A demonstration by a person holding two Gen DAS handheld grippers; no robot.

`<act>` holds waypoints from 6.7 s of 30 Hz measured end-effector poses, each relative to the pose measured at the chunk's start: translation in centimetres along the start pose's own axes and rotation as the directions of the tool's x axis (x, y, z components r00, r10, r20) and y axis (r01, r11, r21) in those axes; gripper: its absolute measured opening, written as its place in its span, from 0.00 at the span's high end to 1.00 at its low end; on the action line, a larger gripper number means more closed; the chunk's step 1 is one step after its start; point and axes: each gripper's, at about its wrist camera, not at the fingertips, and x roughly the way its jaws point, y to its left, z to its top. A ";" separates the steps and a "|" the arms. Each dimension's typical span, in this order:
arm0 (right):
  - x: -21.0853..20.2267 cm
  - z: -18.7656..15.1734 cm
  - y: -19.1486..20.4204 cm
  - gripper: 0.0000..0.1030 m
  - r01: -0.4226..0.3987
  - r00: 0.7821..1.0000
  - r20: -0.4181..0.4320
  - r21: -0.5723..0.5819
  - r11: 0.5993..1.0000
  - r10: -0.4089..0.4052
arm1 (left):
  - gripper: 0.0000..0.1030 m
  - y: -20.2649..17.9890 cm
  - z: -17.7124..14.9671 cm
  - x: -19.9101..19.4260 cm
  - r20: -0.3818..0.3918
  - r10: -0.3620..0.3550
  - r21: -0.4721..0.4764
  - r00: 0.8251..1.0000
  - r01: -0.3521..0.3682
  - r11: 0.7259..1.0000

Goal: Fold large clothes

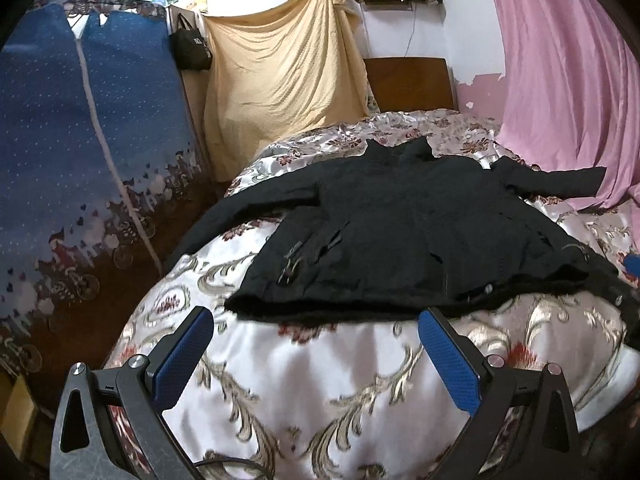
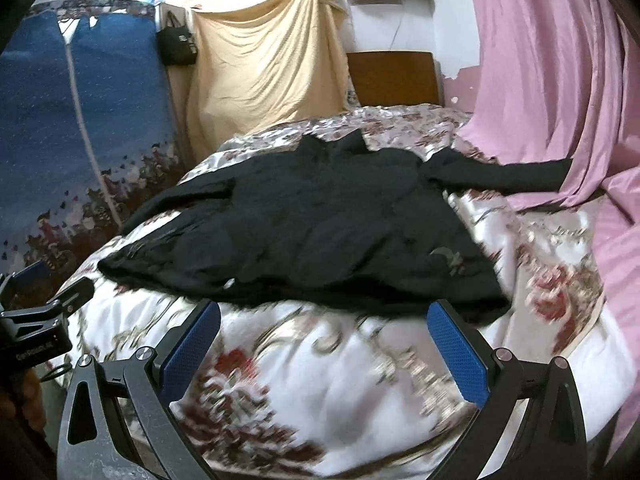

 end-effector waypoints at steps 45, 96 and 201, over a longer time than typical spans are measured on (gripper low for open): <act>31.9 14.8 -39.7 0.01 0.317 0.948 -0.244 0.764 0.562 -0.202 | 0.00 -30.0 20.2 35.8 -0.272 -0.357 0.104 0.894 0.396 0.912; 41.9 21.6 17.4 0.24 -0.177 0.967 -0.254 -0.567 0.804 0.033 | 0.00 6.9 20.1 35.6 -0.310 -0.144 -0.065 0.940 0.130 0.989; 50.8 16.7 20.5 0.01 -0.018 0.989 -0.146 -0.236 0.972 -0.017 | 0.92 29.8 -0.9 37.1 0.127 -0.022 -0.964 0.992 0.129 0.231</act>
